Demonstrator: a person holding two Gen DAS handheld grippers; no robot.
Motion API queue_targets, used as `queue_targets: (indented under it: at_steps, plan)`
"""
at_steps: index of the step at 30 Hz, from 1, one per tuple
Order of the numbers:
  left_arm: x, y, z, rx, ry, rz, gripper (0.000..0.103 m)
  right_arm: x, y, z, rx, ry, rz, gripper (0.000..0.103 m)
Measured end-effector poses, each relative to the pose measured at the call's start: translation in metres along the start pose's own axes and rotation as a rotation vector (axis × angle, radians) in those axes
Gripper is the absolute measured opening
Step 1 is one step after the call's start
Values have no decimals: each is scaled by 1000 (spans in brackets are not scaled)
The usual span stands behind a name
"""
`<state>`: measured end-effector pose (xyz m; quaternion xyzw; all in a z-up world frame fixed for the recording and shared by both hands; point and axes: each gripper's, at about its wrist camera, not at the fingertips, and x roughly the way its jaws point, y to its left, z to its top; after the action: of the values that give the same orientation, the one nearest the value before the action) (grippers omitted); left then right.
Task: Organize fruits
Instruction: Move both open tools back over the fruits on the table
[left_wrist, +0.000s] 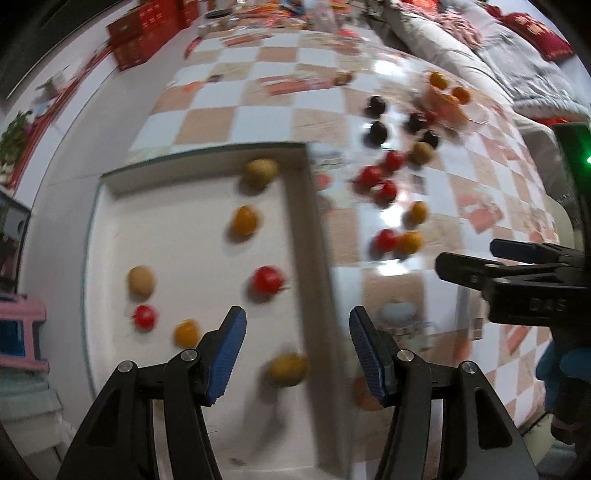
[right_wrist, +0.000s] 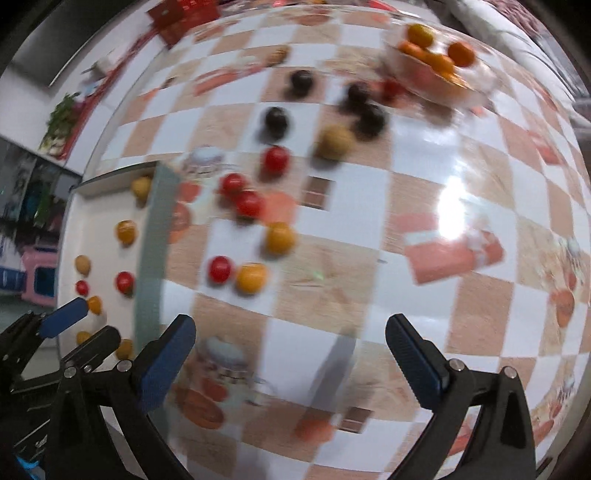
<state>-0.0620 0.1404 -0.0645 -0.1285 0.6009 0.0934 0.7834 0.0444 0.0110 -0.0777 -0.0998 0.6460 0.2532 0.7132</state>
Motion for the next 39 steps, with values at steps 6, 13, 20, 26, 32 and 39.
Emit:
queue_targets:
  at_steps: [6,13,20,26,32,39]
  plan:
    - [6,-39,12,59,0,-42,60,-3,-30,-2,44,-5,-13,103]
    - [26,-73,15,89,31,-83,60,-6,-51,3,66,-17,-13,103]
    - [50,-77,11,77,77,-56,60,-2,-51,13,36,-19,16,103]
    - [60,-73,6,71,98,-37,60,7,-38,25,-2,-12,43,103]
    - [63,-68,3,79,99,-24,60,17,-23,32,-26,-3,53,103]
    - [60,-54,-4,88,92,26,60,26,-11,38,-44,5,51,103]
